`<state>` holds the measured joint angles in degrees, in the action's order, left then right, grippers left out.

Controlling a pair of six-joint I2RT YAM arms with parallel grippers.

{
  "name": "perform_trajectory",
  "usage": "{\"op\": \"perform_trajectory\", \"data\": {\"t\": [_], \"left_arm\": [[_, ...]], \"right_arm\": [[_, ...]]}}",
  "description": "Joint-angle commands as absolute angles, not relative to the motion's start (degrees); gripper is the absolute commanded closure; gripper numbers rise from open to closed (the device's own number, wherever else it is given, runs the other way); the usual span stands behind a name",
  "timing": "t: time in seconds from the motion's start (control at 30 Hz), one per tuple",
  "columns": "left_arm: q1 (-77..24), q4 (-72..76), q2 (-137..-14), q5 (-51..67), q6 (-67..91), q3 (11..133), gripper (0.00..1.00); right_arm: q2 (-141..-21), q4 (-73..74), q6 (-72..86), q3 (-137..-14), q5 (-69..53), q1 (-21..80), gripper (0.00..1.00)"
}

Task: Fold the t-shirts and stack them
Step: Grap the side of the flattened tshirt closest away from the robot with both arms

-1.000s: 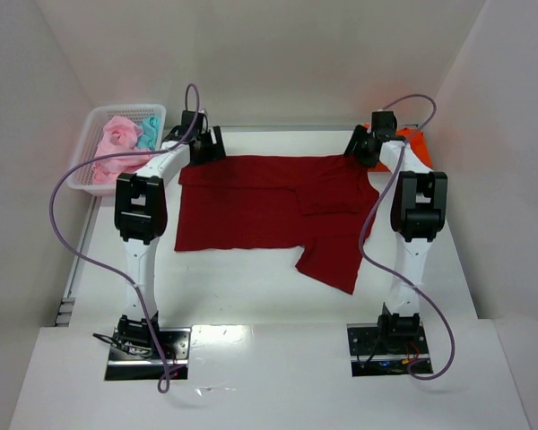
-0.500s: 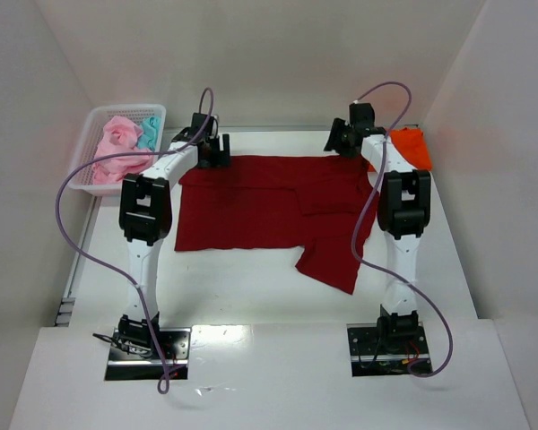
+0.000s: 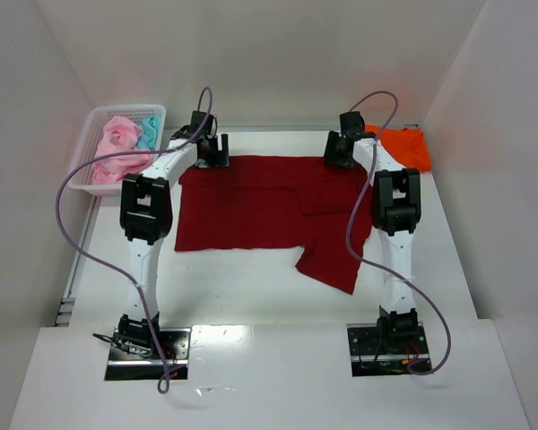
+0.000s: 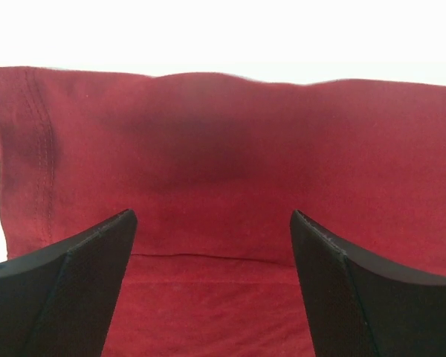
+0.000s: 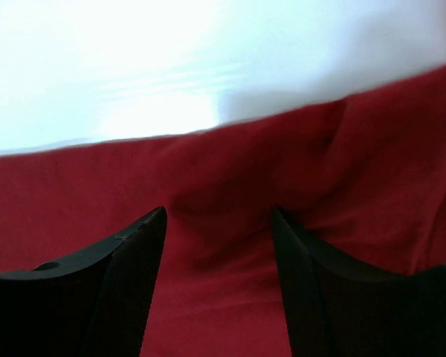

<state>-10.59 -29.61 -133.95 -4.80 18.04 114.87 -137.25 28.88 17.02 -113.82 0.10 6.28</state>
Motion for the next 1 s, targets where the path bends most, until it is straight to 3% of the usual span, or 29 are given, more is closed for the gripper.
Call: {"op": "perform_trajectory", "data": {"t": [0.0,0.33,0.67,0.97], "left_arm": [[-10.3,-31.5,-135.6,-5.8,17.0,117.4,0.08],[-8.2,-34.2,-140.0,-2.5,18.3,123.1,0.08],[-8.2,-40.8,-148.6,-2.5,17.1,138.9,0.07],[-8.2,-42.4,-145.6,-4.2,15.6,141.1,0.07]], "right_arm": [[-140.5,30.7,16.1,-117.9,1.2,7.5,0.36],[-144.5,32.1,17.8,-126.9,0.7,8.5,0.32],[-146.9,32.6,17.8,-128.7,1.9,8.5,0.29],[-148.1,32.2,18.3,-136.0,-1.2,8.0,0.29]]}}
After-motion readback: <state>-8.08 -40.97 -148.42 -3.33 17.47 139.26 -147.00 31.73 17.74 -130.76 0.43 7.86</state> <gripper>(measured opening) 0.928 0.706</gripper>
